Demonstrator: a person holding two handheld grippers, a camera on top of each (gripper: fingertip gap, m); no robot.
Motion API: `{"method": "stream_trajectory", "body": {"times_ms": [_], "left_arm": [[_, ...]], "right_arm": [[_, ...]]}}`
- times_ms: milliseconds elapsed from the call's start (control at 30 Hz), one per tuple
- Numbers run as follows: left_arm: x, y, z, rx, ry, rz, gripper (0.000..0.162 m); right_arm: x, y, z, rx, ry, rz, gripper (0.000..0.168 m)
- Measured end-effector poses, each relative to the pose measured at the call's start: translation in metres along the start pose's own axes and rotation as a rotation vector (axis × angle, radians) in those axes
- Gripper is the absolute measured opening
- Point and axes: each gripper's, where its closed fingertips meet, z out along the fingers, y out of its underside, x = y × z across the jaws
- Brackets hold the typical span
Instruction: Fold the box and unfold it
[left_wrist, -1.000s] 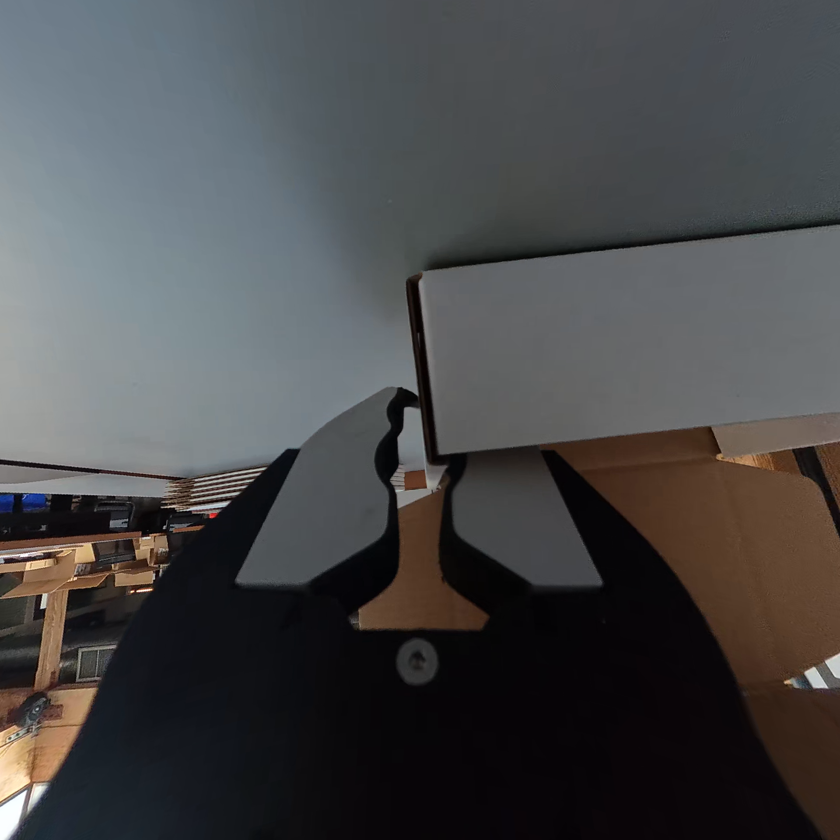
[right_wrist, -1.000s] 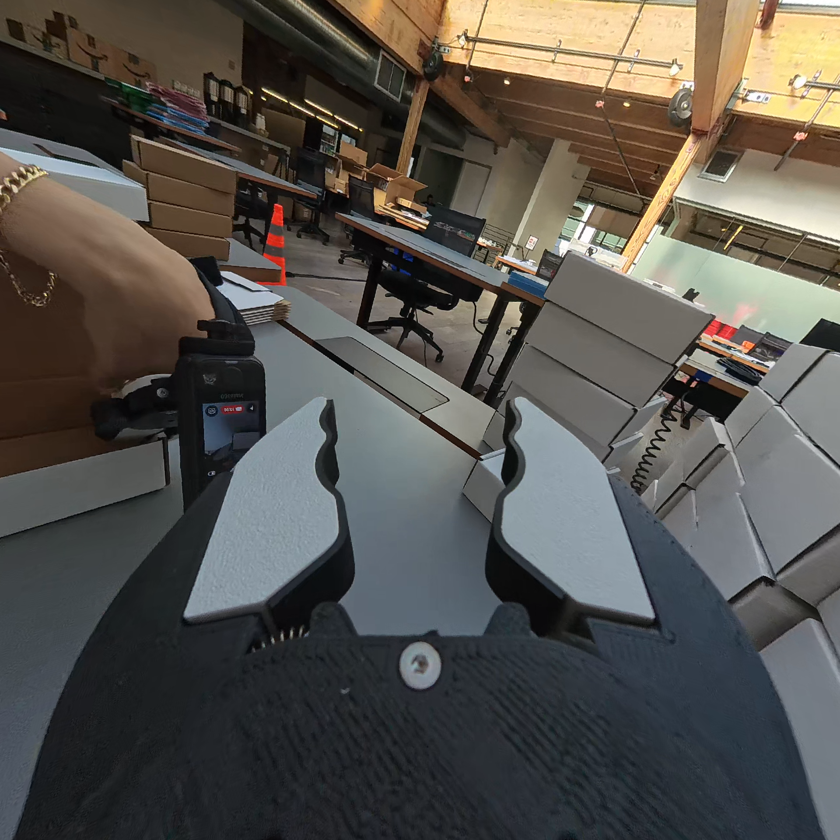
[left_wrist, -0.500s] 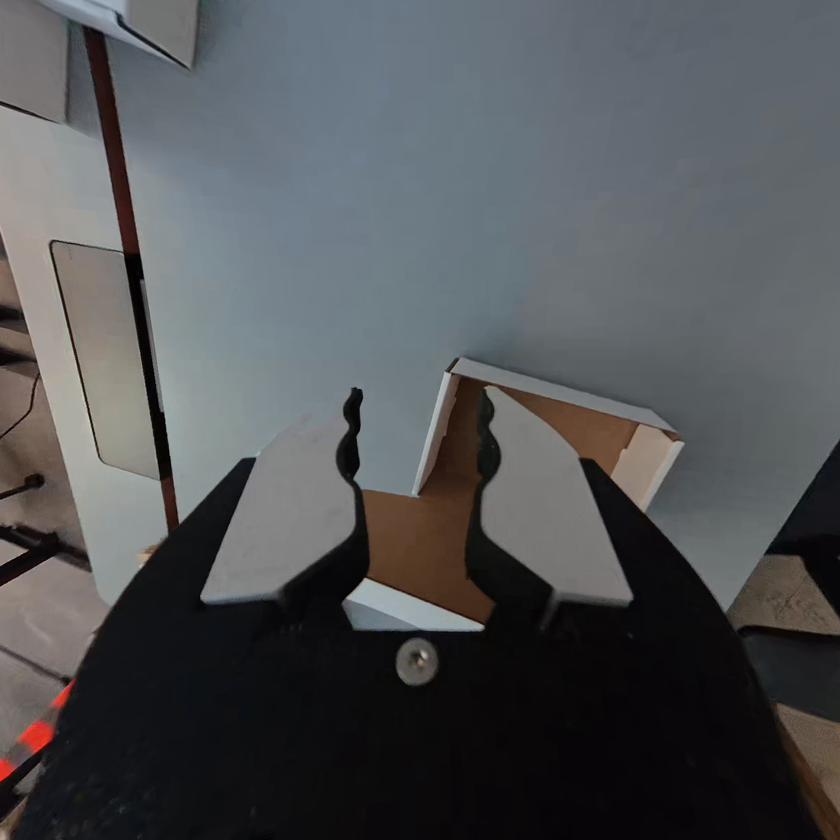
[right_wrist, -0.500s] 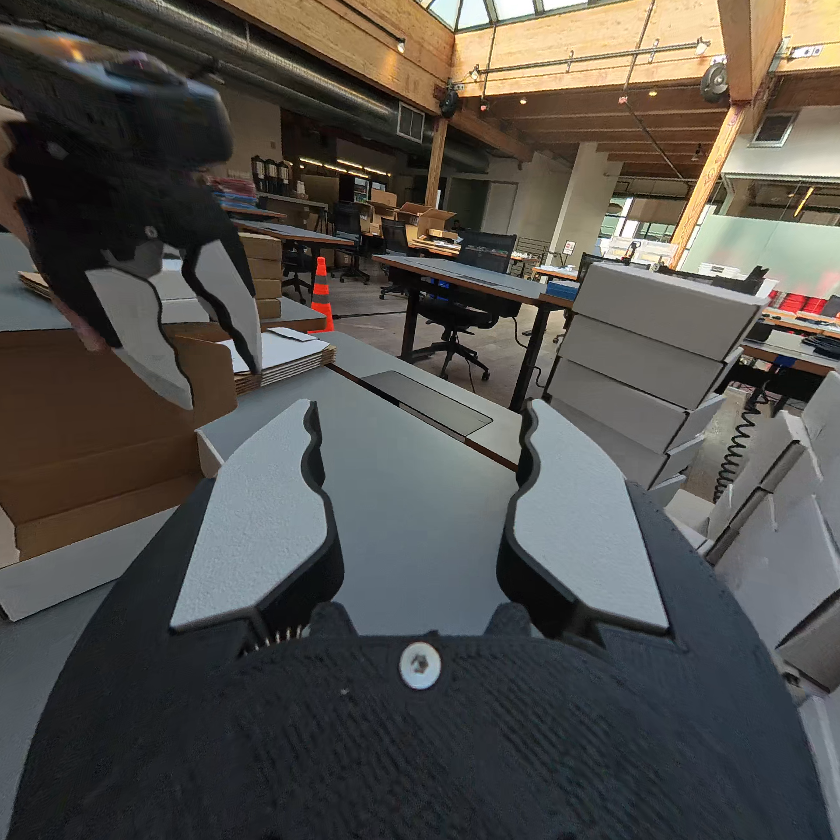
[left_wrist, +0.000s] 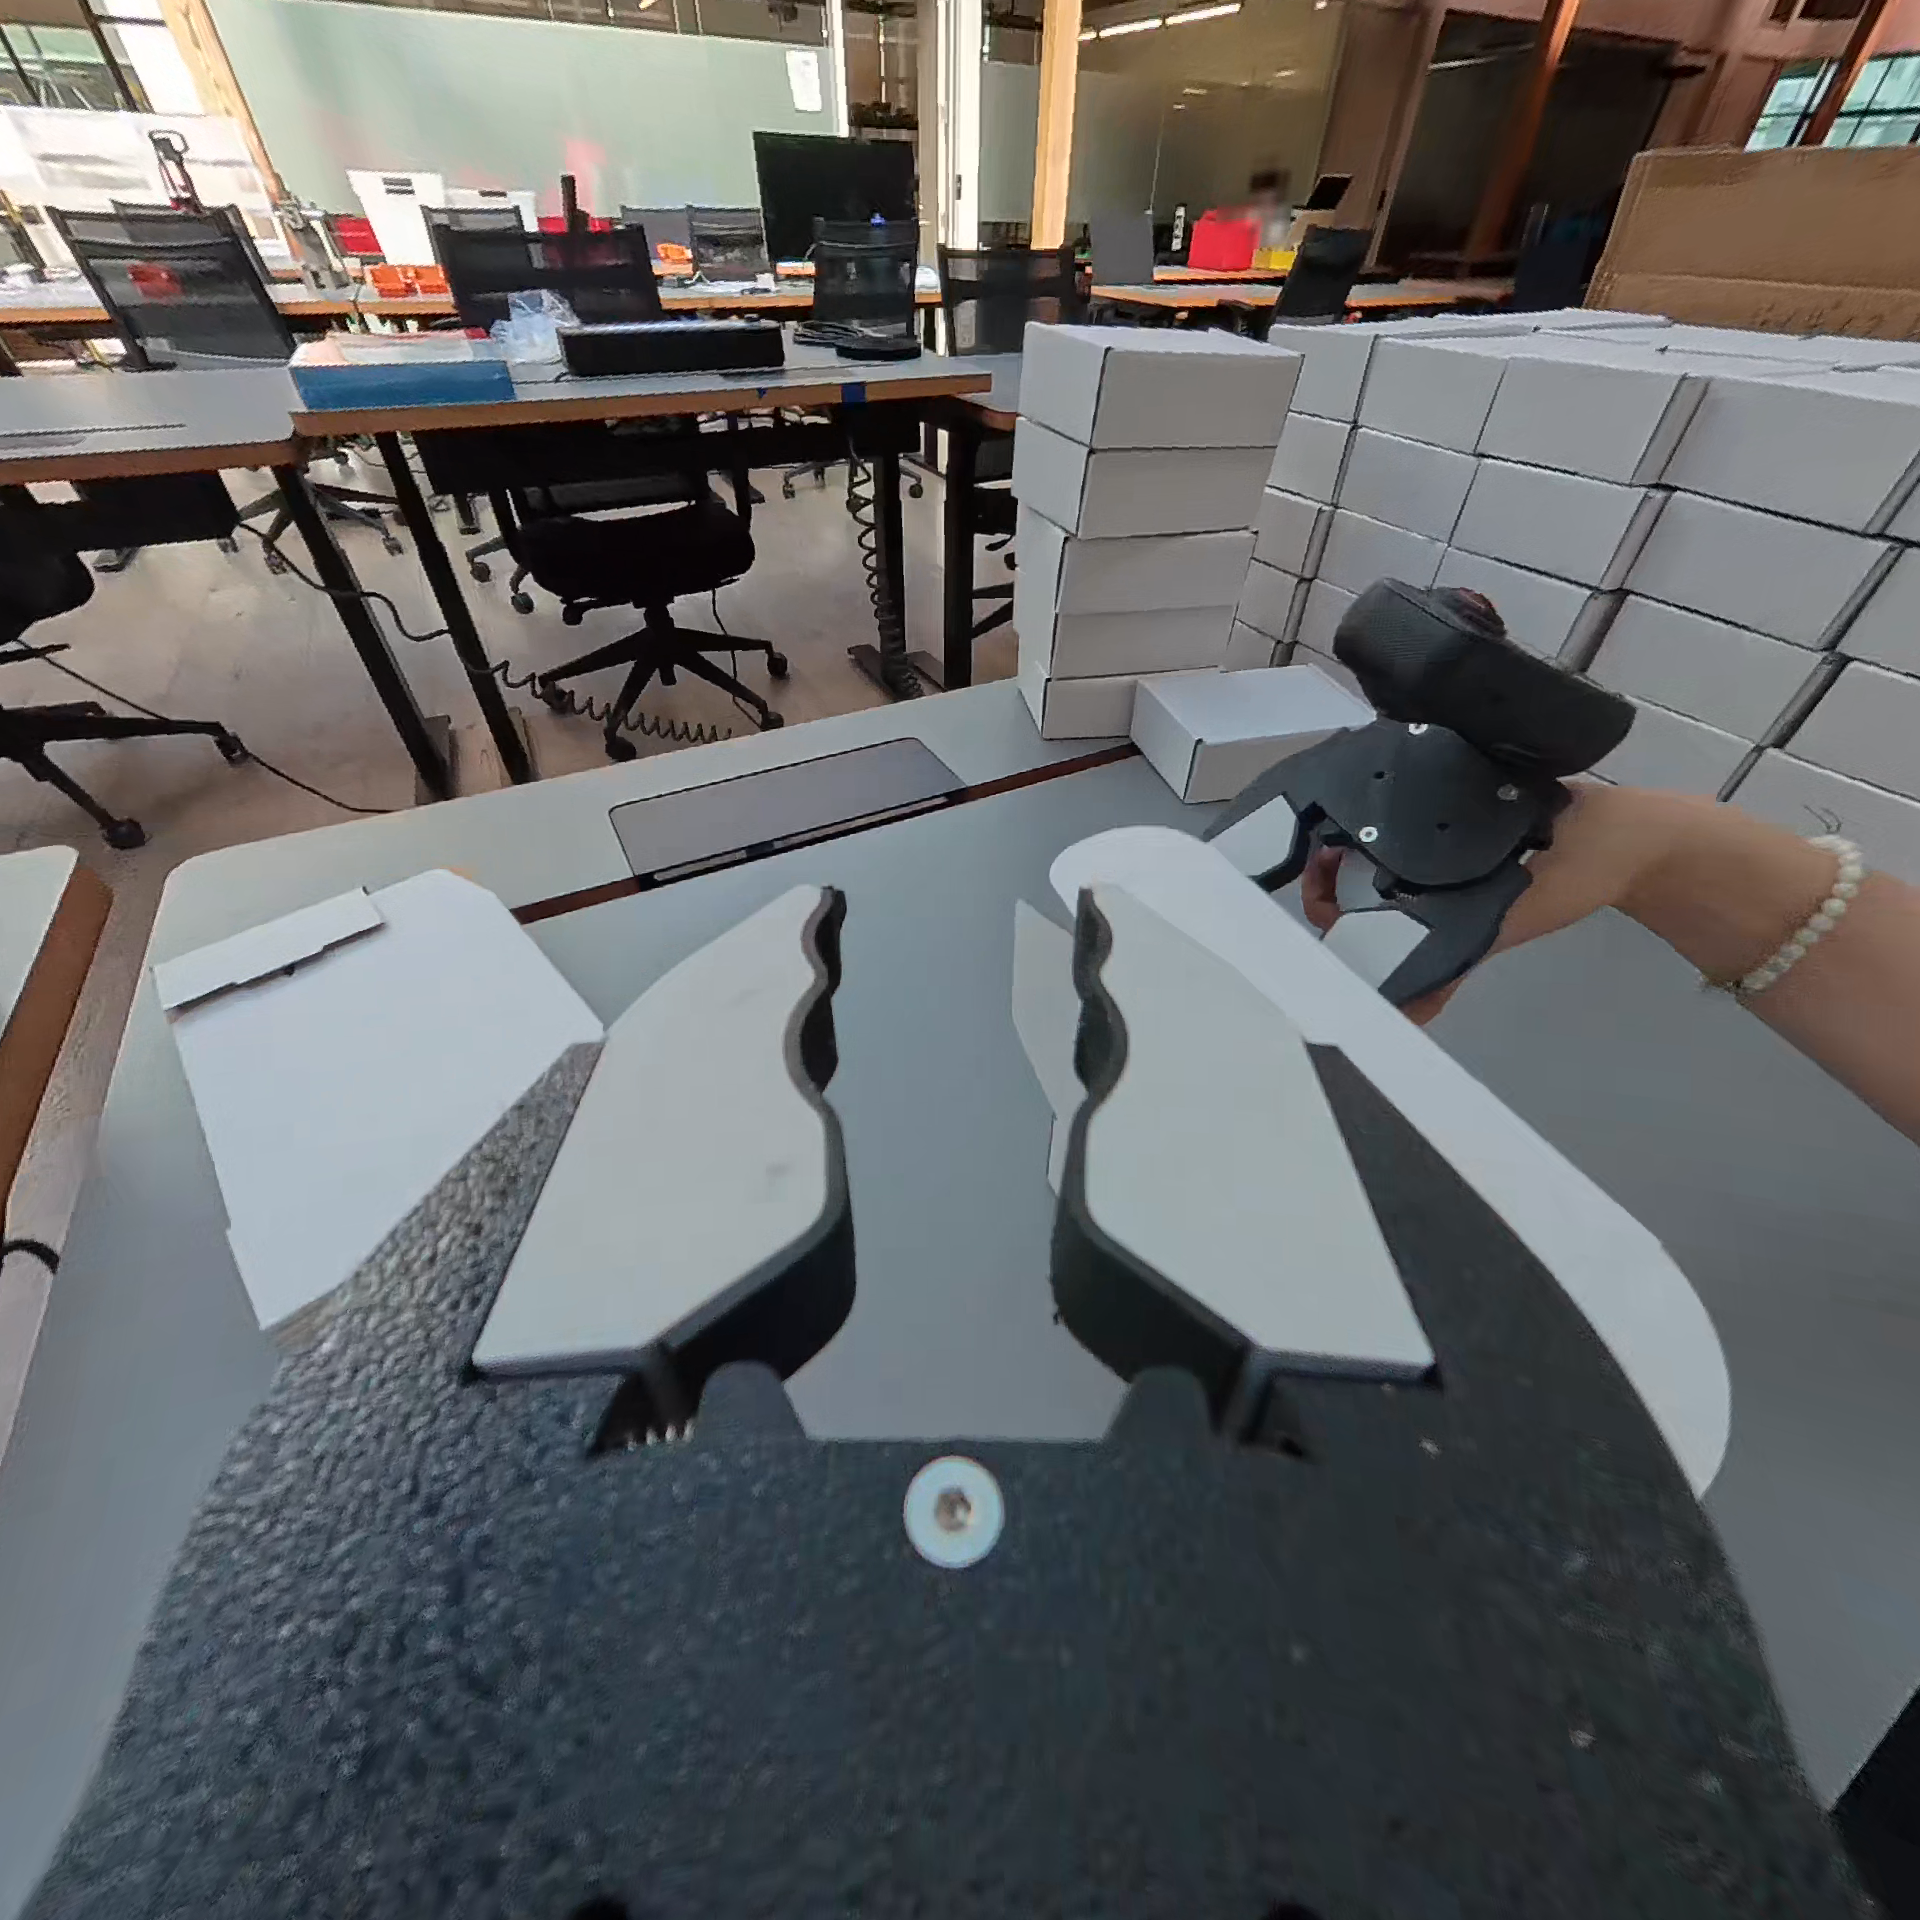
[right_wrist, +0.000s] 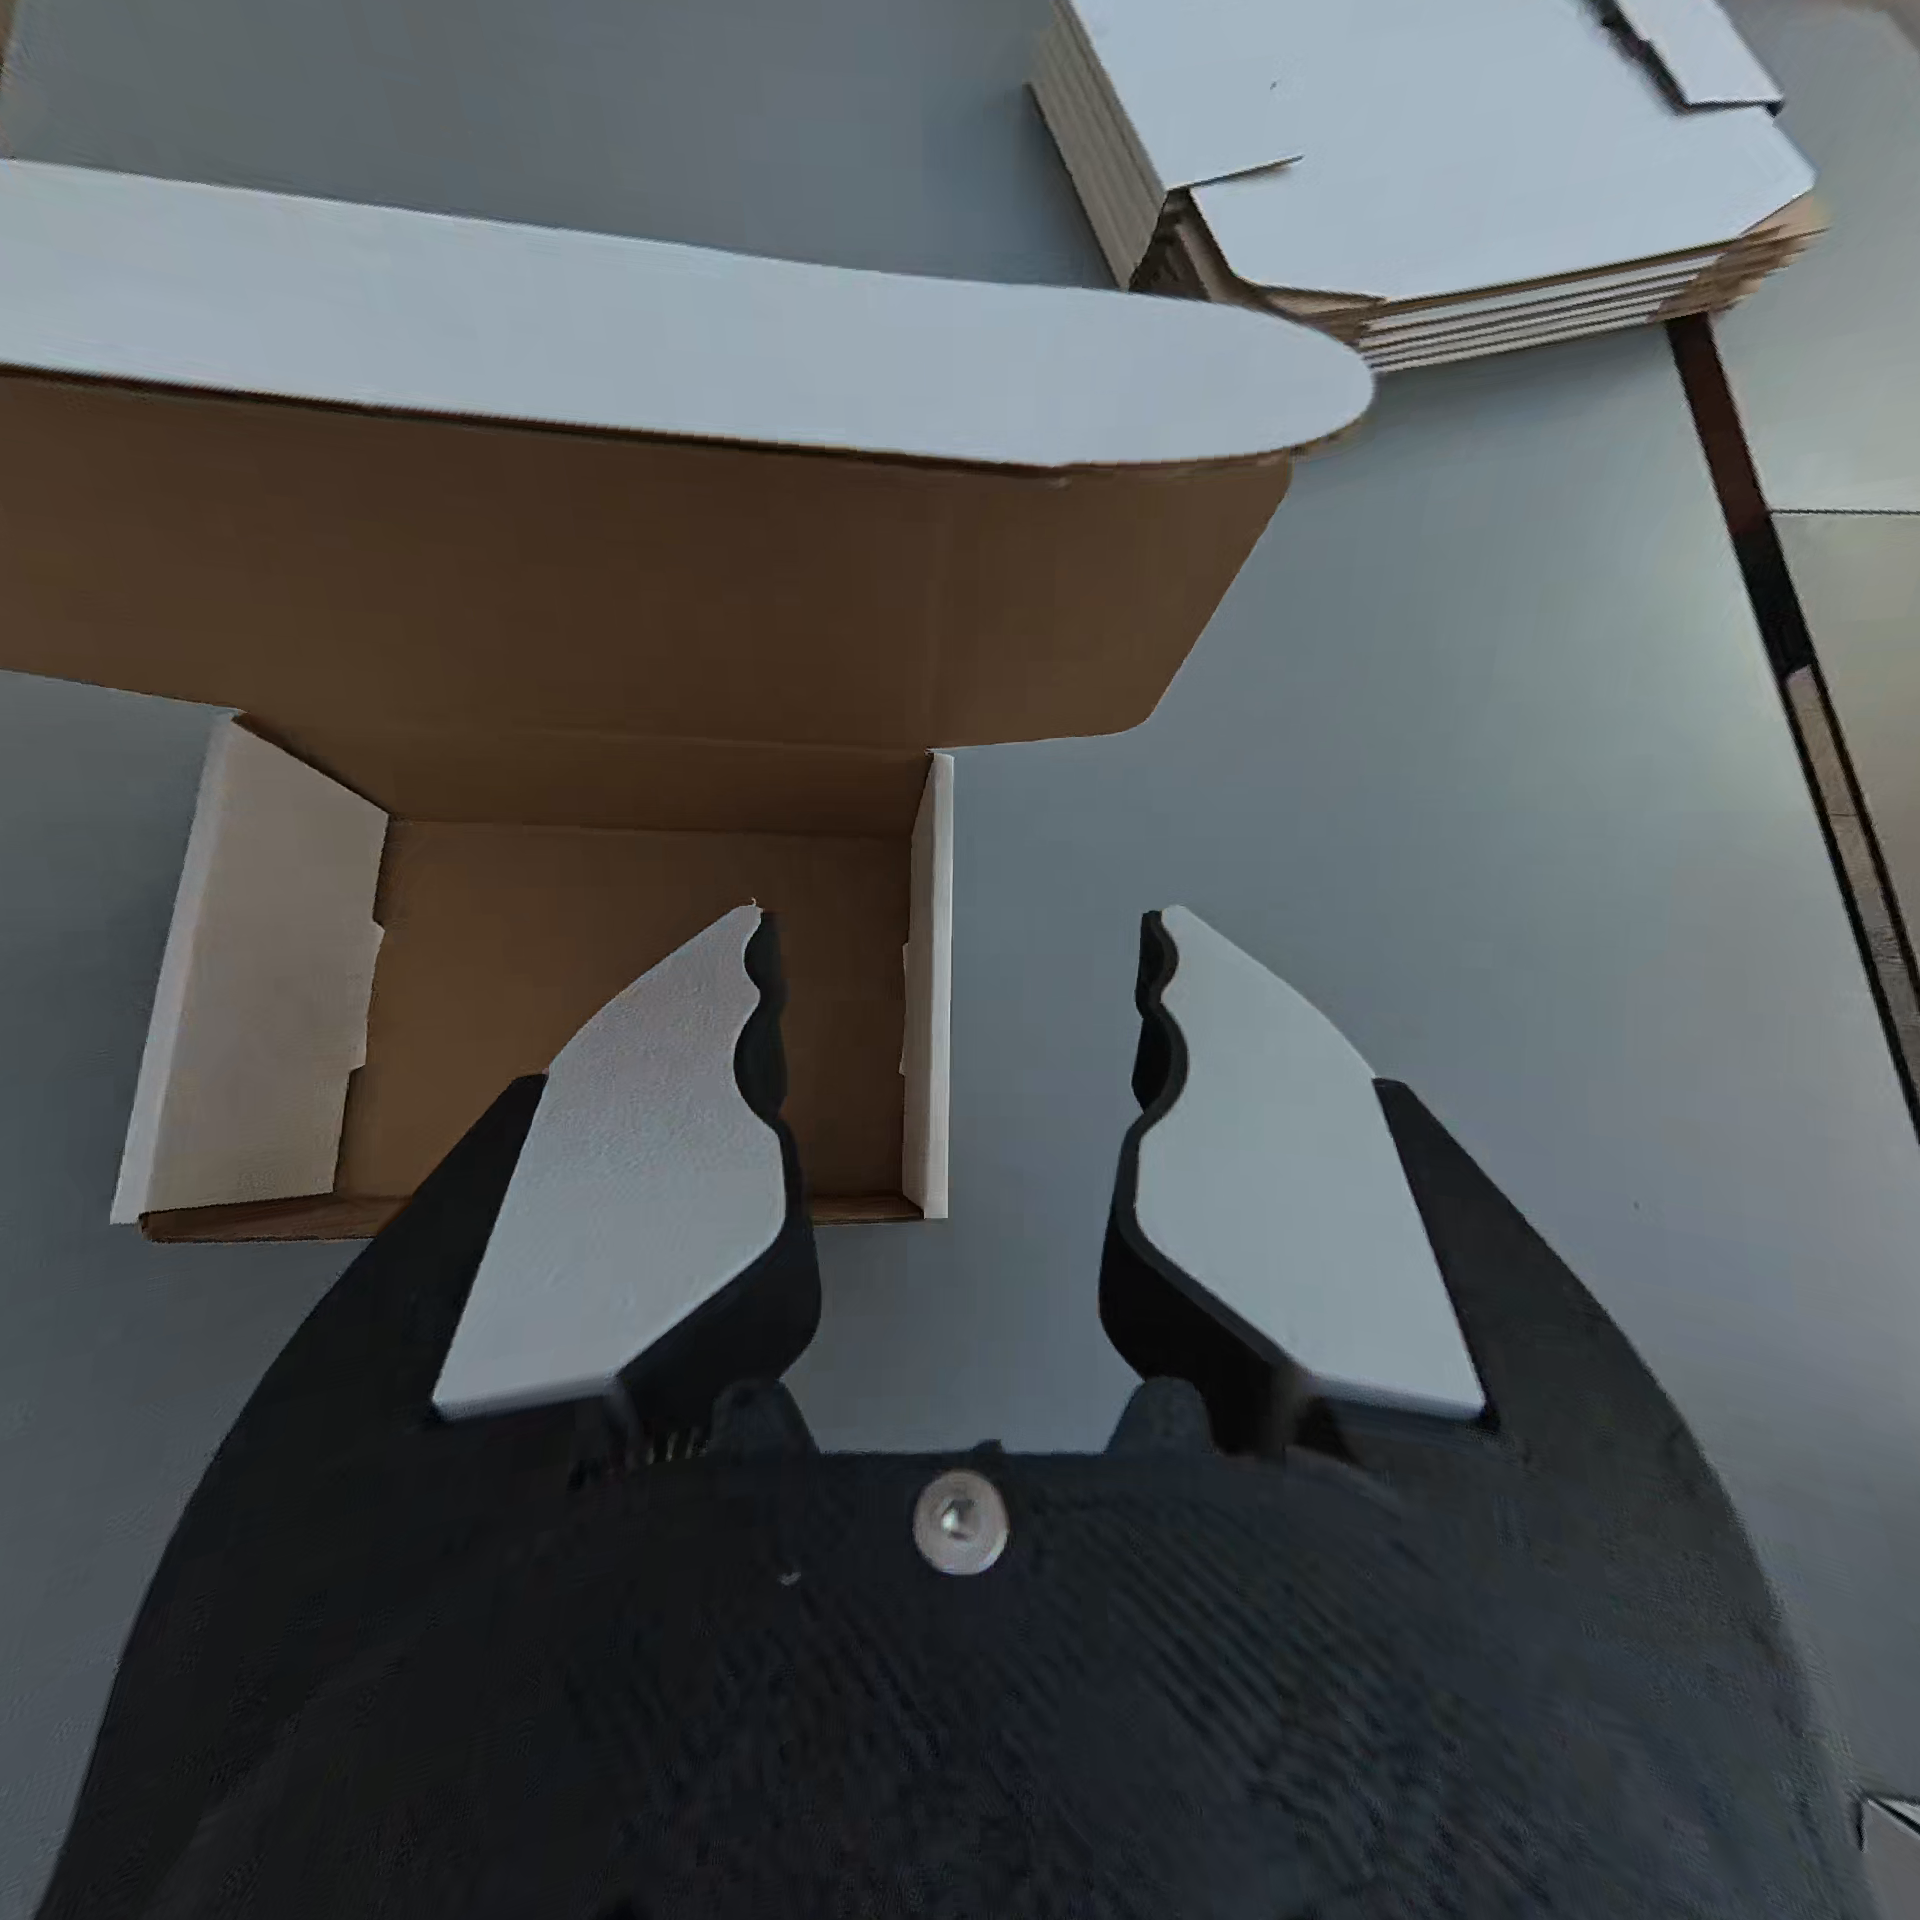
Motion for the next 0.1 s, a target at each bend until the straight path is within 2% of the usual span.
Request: {"method": "stream_trajectory", "body": {"times_ms": [33, 100], "left_arm": [[-0.006, 0.013, -0.005, -0.015, -0.025, 0.0, 0.042], [-0.016, 0.036, -0.011, -0.053, -0.066, 0.006, 0.043]], "right_arm": [[-0.001, 0.001, 0.01, -0.028, -0.039, 0.002, 0.061], [-0.002, 0.002, 0.027, -0.062, -0.092, 0.024, 0.052]]}}
